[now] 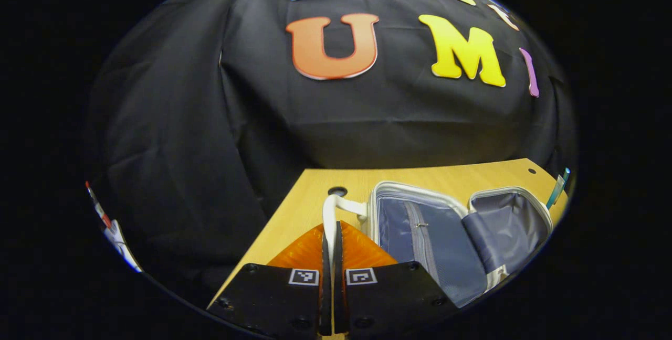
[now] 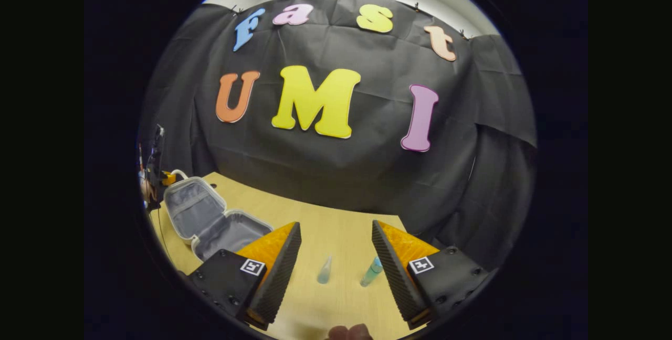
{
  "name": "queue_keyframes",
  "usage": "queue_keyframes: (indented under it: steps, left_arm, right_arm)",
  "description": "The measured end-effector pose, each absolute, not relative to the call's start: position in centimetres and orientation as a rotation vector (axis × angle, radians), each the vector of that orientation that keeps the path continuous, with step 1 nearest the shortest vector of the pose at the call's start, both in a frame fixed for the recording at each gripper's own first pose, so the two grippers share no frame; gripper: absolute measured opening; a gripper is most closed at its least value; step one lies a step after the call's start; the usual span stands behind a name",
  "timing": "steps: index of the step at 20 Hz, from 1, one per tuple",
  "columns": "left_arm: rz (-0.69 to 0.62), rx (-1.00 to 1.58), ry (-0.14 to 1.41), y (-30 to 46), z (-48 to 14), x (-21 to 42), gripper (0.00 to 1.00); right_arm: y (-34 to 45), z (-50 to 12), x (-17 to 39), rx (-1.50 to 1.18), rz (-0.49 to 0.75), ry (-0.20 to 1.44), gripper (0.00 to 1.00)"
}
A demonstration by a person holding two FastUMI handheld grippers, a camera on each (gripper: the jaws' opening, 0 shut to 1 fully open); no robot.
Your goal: First open the suitcase, pack the skin care products into it, and then close the suitcase.
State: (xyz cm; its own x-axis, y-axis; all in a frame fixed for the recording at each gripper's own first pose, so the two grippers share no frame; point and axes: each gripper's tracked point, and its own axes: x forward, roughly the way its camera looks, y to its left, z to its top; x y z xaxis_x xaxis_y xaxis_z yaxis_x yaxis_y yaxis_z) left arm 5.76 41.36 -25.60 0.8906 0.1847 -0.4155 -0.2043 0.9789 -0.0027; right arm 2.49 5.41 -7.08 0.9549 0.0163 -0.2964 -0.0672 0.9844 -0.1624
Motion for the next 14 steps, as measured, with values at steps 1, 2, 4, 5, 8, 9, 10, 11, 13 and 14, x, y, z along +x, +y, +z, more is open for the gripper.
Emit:
queue_keyframes:
  steps: [1,2,4,5,8,9,10,11,13,14]
  left_arm:
    - [0.201,-0.073,0.455,41.6,-27.4,5.6,0.05]
    - [0.195,-0.108,0.48,41.7,-29.0,5.5,0.05]
    - [0.185,-0.176,0.513,41.9,-31.0,5.4,0.06]
    - [0.183,-0.197,0.516,42.0,-31.3,5.5,0.08]
    - [0.19,-0.248,0.531,42.4,-32.0,5.3,0.18]
    - [0.2,-0.25,0.543,42.6,-32.0,5.2,0.27]
    - [0.22,-0.237,0.546,42.8,-31.4,4.5,0.34]
    - [0.219,-0.233,0.532,42.5,-30.5,4.3,0.41]
    - [0.22,-0.205,0.483,41.7,-27.1,3.7,0.8]
    - [0.233,-0.179,0.451,41.2,-25.8,3.5,1.0]
  right_arm:
    - [5.5,-7.5,2.5,-0.182,0.036,0.314,0.81]
    - [5.8,-7.8,2.7,-0.191,0.035,0.328,0.81]
    - [6.4,-7.9,3.0,-0.194,0.033,0.342,0.81]
    - [6.8,-7.7,3.2,-0.193,0.035,0.339,0.81]
    - [8.0,-7.2,3.8,-0.194,0.049,0.327,0.8]
    - [8.1,-7.4,4.0,-0.19,0.053,0.329,0.8]
    - [8.3,-7.5,4.1,-0.186,0.056,0.331,0.81]
    - [8.4,-7.7,4.1,-0.187,0.063,0.337,0.81]
    - [8.4,-7.6,4.1,-0.176,0.071,0.329,0.81]
    - [8.3,-7.2,4.2,-0.172,0.074,0.317,0.81]
